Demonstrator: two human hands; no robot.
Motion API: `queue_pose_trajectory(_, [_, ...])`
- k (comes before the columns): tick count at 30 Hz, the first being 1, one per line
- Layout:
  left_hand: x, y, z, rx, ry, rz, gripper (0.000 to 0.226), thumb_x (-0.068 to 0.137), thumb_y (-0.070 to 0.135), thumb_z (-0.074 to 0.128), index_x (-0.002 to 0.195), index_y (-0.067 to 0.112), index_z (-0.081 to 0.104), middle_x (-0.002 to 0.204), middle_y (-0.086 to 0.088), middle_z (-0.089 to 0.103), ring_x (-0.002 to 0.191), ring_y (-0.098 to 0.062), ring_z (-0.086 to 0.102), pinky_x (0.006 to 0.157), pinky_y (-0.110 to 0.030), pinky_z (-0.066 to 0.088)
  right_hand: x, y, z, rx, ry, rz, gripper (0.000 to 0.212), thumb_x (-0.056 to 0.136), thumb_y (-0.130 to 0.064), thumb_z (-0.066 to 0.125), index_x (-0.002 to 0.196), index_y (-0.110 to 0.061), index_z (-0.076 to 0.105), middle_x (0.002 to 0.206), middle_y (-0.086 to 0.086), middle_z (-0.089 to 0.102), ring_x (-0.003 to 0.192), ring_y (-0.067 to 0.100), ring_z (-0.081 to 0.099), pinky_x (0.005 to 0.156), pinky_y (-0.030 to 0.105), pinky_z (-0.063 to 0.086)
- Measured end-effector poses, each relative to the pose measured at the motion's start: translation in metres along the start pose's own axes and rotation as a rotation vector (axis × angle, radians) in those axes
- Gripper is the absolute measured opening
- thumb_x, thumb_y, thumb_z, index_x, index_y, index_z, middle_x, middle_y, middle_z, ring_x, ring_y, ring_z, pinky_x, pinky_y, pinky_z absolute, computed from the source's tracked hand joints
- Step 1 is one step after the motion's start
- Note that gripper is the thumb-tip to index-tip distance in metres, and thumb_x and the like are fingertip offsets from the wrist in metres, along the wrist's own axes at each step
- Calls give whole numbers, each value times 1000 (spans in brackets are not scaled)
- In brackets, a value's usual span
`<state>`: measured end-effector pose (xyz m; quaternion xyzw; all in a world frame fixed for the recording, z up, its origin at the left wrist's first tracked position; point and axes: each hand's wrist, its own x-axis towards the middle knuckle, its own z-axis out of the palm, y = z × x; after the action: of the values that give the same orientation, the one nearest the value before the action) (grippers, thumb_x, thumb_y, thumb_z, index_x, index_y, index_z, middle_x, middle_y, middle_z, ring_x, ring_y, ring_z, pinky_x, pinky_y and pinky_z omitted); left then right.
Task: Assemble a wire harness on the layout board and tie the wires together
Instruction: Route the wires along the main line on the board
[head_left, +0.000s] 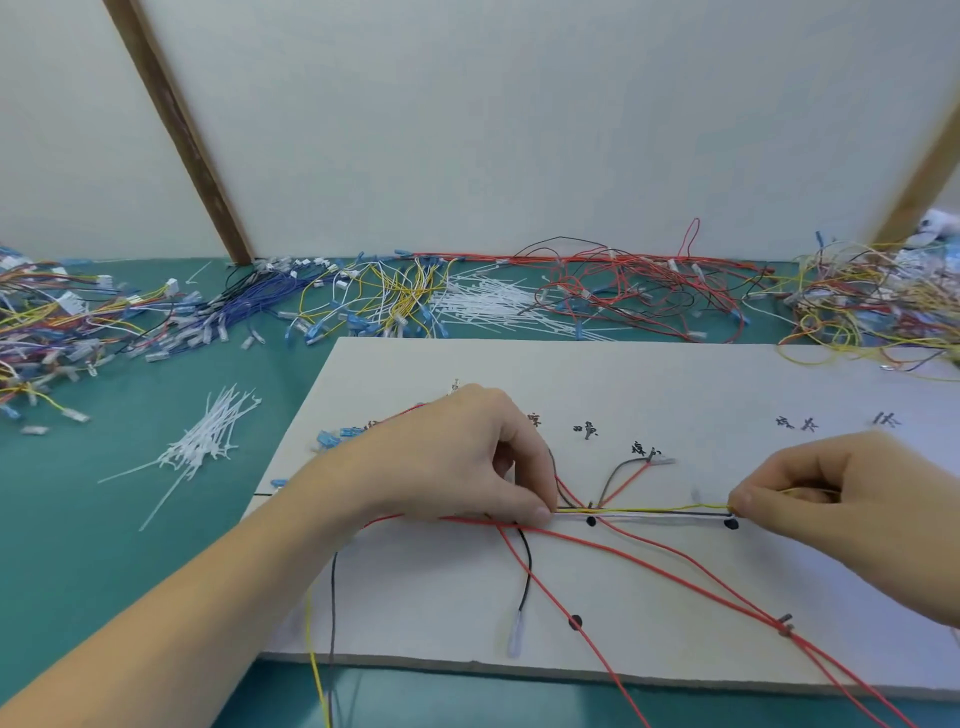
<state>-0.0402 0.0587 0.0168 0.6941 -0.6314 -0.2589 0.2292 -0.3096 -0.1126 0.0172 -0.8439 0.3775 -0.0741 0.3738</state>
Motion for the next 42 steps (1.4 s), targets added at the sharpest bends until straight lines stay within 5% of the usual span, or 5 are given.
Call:
queue_pose_trajectory(8, [6, 12, 20, -17, 129, 65, 2, 86, 28, 82, 88, 27, 82, 77, 14, 73, 69, -9, 60, 59, -15, 44, 7, -15, -2, -57, -5, 29, 16, 73, -51, 70, 75, -38, 79, 43, -5, 43, 40, 10, 34, 50, 22, 32])
queue_pose_trajectory(14, [9, 15, 26, -54, 137, 54, 4, 89, 24, 80, 88, 23, 84, 74, 15, 74, 71, -6, 65, 61, -11, 44, 16, -30, -9, -194, -20, 61, 8, 75, -48, 71, 71, -43, 77, 51, -5, 64, 40, 7, 46, 57, 35, 54])
queue_pose_trajectory(24, [8, 17, 32, -135, 167, -49, 6, 82, 24, 86, 87, 25, 83, 75, 12, 76, 71, -3, 68, 69, -23, 55, 12, -32, -12, -294, -35, 75, 10, 72, -53, 68, 73, -47, 76, 48, -9, 63, 36, 5, 45, 49, 28, 50])
queue_pose_trajectory(33, [11, 16, 36, -156, 166, 6, 14, 81, 13, 85, 85, 26, 82, 78, 14, 74, 65, -1, 59, 60, -11, 43, 50, -82, -14, -280, -90, 44, 23, 68, -51, 64, 67, -29, 72, 49, -7, 51, 48, 15, 43, 57, 29, 35])
queue_pose_trajectory(42, [10, 13, 37, -154, 203, -3, 10, 82, 17, 85, 89, 25, 85, 80, 15, 77, 69, -1, 65, 62, -5, 41, 101, -92, 32, -86, -132, 112, 28, 82, -32, 69, 57, -19, 77, 64, 5, 74, 60, 24, 43, 66, 36, 37])
